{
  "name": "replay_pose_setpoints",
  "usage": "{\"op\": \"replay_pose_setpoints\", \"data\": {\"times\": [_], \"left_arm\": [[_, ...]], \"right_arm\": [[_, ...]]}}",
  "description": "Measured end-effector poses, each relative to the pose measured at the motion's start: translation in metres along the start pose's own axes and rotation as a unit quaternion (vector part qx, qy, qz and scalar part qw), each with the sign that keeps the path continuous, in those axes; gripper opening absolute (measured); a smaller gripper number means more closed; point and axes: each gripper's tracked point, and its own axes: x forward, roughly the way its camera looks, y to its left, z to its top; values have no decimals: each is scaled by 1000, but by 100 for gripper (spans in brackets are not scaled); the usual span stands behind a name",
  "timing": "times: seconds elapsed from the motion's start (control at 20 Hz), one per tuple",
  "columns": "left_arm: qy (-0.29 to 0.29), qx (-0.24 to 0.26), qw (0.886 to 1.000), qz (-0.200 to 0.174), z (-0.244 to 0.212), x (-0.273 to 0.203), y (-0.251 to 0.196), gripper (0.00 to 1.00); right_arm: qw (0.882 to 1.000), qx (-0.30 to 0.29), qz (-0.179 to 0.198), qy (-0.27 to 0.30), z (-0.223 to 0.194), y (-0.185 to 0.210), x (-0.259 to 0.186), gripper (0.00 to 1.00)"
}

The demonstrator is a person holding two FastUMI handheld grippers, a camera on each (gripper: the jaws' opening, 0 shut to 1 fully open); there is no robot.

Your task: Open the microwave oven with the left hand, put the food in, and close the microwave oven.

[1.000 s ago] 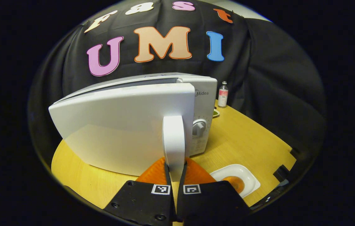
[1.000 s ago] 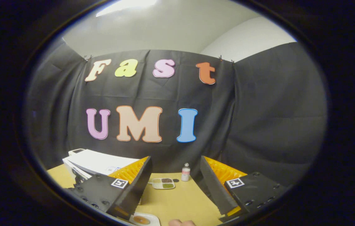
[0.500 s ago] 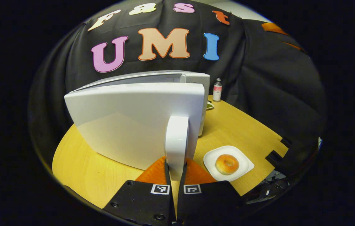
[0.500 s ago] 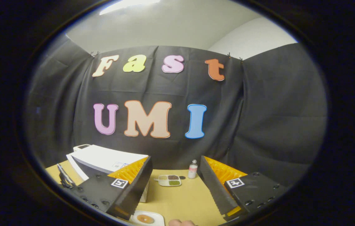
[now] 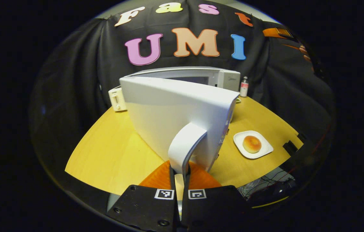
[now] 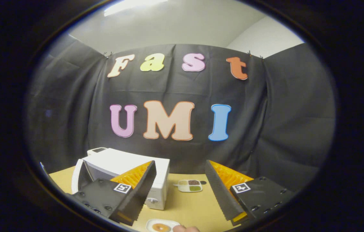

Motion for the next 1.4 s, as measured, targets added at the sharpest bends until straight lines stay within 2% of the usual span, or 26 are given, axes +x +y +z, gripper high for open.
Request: {"op": "replay_pose_setpoints", "data": {"times": [0.25,0.5,0.7,1.0,1.15,1.25,1.35,1.4], "left_arm": [[6,-29,998,48,-22,-30,82,2],[11,-50,999,11,-30,-43,138,1],[1,-64,998,-26,-32,-46,174,2],[-16,-39,998,-52,-32,-48,190,6],[-30,-39,998,-49,-33,-45,194,14],[-29,-46,998,-26,-38,-44,206,34],[-21,-61,997,-28,-43,-45,202,100],[-28,-53,998,-21,-40,-44,200,100]], "right_arm": [[999,1,48,1,-1,50,9,97],[997,-2,77,0,1,93,9,97],[997,-6,76,0,1,112,-3,97],[997,-23,74,-11,1,131,-16,97],[996,-25,85,-8,-3,145,-16,97],[995,-32,92,-9,-3,152,-17,97],[995,-37,96,-11,-5,158,-19,97],[994,-39,98,-10,-7,160,-21,97]]}}
